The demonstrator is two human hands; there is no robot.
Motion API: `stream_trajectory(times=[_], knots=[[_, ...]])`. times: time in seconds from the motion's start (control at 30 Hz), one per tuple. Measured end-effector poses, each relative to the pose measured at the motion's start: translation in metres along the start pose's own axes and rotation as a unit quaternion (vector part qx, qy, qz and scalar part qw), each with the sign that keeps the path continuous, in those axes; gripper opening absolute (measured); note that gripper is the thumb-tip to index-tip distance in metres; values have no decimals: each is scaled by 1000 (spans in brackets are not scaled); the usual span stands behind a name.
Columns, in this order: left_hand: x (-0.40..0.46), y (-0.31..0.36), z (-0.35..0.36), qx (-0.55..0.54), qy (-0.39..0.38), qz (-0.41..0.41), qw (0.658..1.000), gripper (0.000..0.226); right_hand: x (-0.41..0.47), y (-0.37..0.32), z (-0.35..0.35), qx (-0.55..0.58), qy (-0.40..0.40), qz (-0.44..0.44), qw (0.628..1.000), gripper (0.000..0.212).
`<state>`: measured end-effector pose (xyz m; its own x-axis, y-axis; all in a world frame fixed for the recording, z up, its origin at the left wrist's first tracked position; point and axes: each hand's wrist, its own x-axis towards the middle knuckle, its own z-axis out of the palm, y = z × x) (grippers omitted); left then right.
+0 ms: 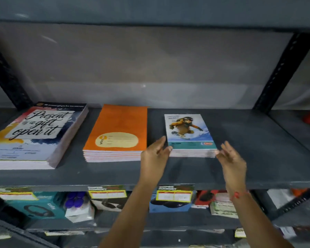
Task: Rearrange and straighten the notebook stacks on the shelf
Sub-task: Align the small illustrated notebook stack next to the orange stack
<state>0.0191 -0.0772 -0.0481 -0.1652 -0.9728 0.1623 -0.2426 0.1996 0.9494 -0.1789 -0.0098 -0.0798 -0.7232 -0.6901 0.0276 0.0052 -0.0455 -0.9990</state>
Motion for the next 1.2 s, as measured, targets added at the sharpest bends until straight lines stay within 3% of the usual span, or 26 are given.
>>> stream_trajectory(times=[0.13,0.23,0.77,1.2], knots=[[9,-13,37,17,0,-56,998,57,30,6,-12,-75,-145,5,987,63],[13,-23,41,25,16,-56,998,57,38,13,-14,-85,-169,10,982,61],[14,-21,44,4,7,-62,998,54,30,8,-10,-140,-129,-28,981,44],[11,-25,49,72,30,-28,997,44,23,4,-7,-229,-101,-92,964,40]])
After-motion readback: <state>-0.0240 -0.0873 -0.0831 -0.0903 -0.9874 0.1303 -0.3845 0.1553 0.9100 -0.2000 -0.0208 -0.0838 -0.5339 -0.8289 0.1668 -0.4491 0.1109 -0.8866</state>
